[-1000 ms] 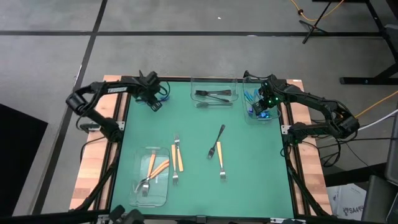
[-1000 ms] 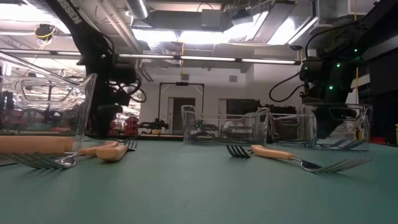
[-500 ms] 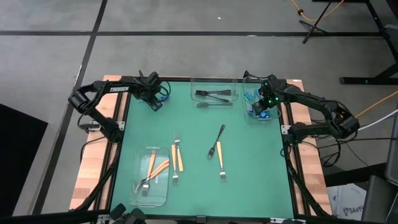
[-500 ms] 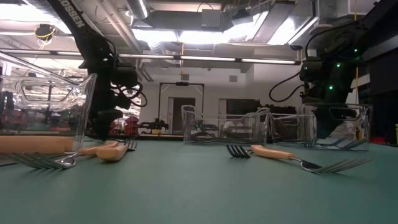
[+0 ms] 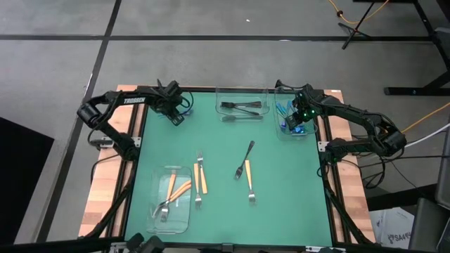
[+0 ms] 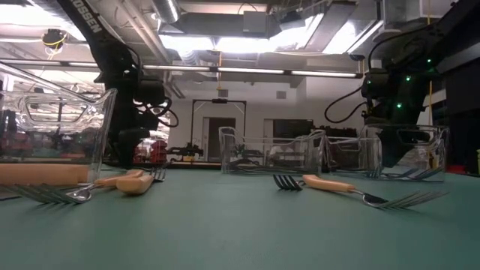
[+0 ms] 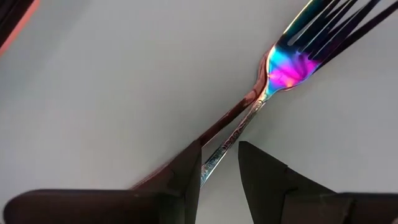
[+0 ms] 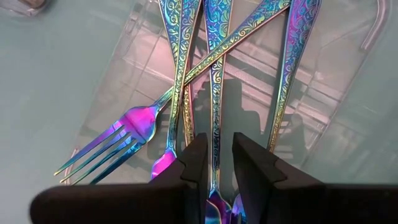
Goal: Sort silverware by color (type)
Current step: Put the blue fork into the top right transparent bin
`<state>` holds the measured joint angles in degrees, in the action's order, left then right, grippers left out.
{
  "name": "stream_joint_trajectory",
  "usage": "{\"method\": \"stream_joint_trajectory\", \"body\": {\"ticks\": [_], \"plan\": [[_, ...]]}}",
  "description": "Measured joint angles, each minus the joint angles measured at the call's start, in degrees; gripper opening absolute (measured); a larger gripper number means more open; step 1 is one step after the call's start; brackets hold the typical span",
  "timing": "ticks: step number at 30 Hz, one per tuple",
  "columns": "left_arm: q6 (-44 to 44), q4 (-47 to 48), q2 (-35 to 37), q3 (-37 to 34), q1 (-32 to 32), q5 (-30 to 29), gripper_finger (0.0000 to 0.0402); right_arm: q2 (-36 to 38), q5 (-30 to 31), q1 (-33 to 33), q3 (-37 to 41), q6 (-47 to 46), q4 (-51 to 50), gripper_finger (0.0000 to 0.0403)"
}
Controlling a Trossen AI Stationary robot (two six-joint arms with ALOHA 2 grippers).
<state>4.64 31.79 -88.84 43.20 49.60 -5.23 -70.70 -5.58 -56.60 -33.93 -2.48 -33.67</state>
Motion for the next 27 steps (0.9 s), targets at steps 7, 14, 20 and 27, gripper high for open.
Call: {"method": "stream_joint_trajectory", "body": {"ticks": [7, 14, 20, 27], "plan": [[0.0, 1.0, -0.1, -0.2, -0.1, 1.3, 0.0100, 0.0, 0.0, 0.0, 0.0, 0.0, 0.0, 0.0065], [0.0, 2.0, -0.1, -0.2, -0.1, 2.1, 0.0100, 0.0, 0.0, 0.0, 0.0, 0.0, 0.0, 0.0065], [0.0, 2.0, -0.1, -0.2, -0.1, 2.0, 0.0100, 0.0, 0.0, 0.0, 0.0, 0.0, 0.0, 0.0065], [0.1, 1.9, -0.1, -0.2, -0.1, 1.9, 0.0099, 0.0, 0.0, 0.0, 0.0, 0.0, 0.0, 0.0065]]}}
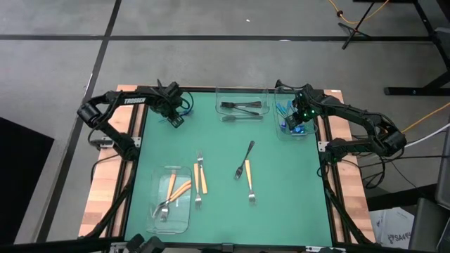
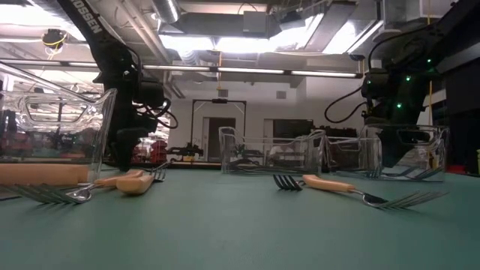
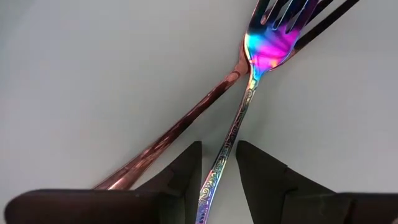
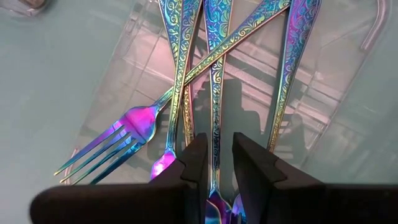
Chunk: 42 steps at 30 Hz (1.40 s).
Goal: Sort silverware by color (type)
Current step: Put the blue fork into the top right transparent bin
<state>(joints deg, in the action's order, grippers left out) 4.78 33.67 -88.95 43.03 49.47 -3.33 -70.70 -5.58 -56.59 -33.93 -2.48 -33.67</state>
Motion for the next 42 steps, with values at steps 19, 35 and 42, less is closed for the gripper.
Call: {"method": "stream_joint_trajectory", "body": {"ticks": [19, 35, 42], "plan": [[0.1, -0.7, 0.1, 0.0, 0.0, 0.0, 0.0007, 0.0, 0.0, -0.1, -7.0, 2.5, -9.1, 0.0065], [1.0, -1.3, 5.9, -0.1, -1.0, -3.6, 0.0006, 0.1, -6.8, 0.0, -23.9, 2.8, -20.4, 0.0065], [3.7, -1.4, 12.9, -0.1, -4.4, -5.3, 0.0006, 0.1, -15.3, 0.0, -25.0, 2.8, -20.5, 0.0065]]}}
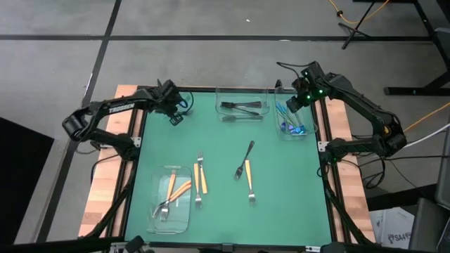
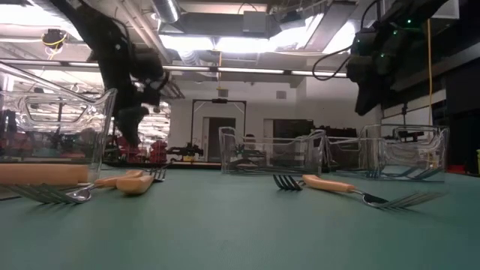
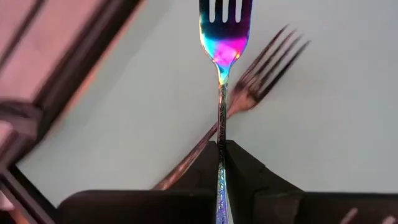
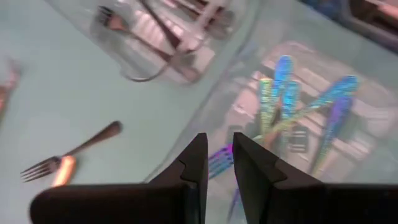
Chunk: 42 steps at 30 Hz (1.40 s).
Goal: Sort silverware by color (type)
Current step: Put the blue fork into the top right transparent bin
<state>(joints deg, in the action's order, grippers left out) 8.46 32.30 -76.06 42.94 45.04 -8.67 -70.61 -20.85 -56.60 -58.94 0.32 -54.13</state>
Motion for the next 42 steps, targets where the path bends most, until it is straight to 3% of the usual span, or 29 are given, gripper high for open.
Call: {"method": "stream_joint_trajectory", "body": {"ticks": [9, 15, 21, 28, 36, 42], "plan": [[0.9, -6.0, 7.0, 0.1, -11.6, 0.2, 0.0005, 0.0, -9.0, 0.7, 0.0, -4.4, 0.7, 0.0065], [1.3, -11.9, 7.2, 0.1, -22.2, 0.0, 0.0005, 0.0, -9.2, 7.6, 0.0, -8.9, 5.4, 0.0065], [1.3, -19.1, 7.2, 0.1, -32.5, -1.4, 0.0005, 0.0, -9.2, 17.4, 0.0, -17.8, 17.2, 0.0065], [4.0, -25.3, 6.6, 0.1, -42.3, -4.0, 0.0005, 0.0, -3.4, 27.3, 0.0, -30.4, 32.0, 0.0065], [9.4, -32.9, 3.9, 0.2, -49.2, -7.3, 0.0005, -1.6, -2.3, 34.8, -0.1, -39.2, 38.7, 0.0069], [14.6, -36.9, -1.9, 2.0, -51.6, -7.4, 0.0005, -6.1, -2.8, 40.1, -0.1, -45.2, 41.5, 0.0120]]}}
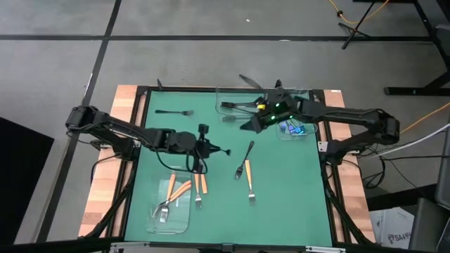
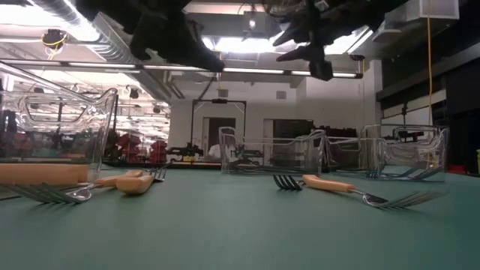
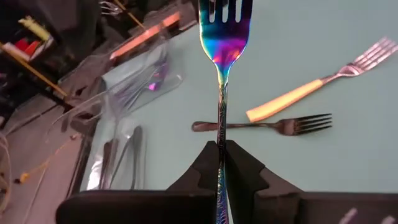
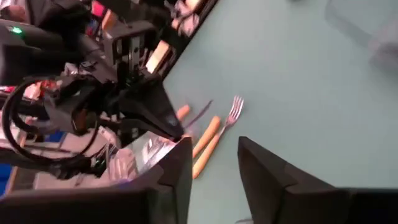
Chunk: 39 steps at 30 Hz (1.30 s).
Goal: Sort silverware by color (type)
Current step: Put the blue fork into the top right transparent bin
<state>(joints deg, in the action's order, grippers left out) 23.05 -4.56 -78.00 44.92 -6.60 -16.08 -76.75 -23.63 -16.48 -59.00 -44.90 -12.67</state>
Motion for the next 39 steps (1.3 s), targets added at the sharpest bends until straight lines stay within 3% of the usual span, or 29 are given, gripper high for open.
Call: {"method": "stream_joint_trajectory", "body": {"ticks": [6, 15, 23, 39], "plan": [[6.2, 2.0, -8.3, 6.5, -1.1, -0.3, 0.0005, -6.0, -1.0, 4.7, 0.0, -5.6, 3.9, 0.0156], [12.8, 9.4, -16.3, 15.2, -1.1, -2.3, 0.0007, -11.8, -5.5, 8.5, 0.0, -5.9, 3.5, 0.0153], [15.2, 9.6, -16.6, 15.4, -1.1, -6.1, 0.0009, -14.2, -7.0, 11.4, 0.0, -5.8, 3.6, 0.0152], [15.2, 9.6, -16.6, 15.4, -1.1, -3.9, 0.0010, -14.3, -3.4, 12.0, 0.0, -5.7, 3.6, 0.0149]]}}
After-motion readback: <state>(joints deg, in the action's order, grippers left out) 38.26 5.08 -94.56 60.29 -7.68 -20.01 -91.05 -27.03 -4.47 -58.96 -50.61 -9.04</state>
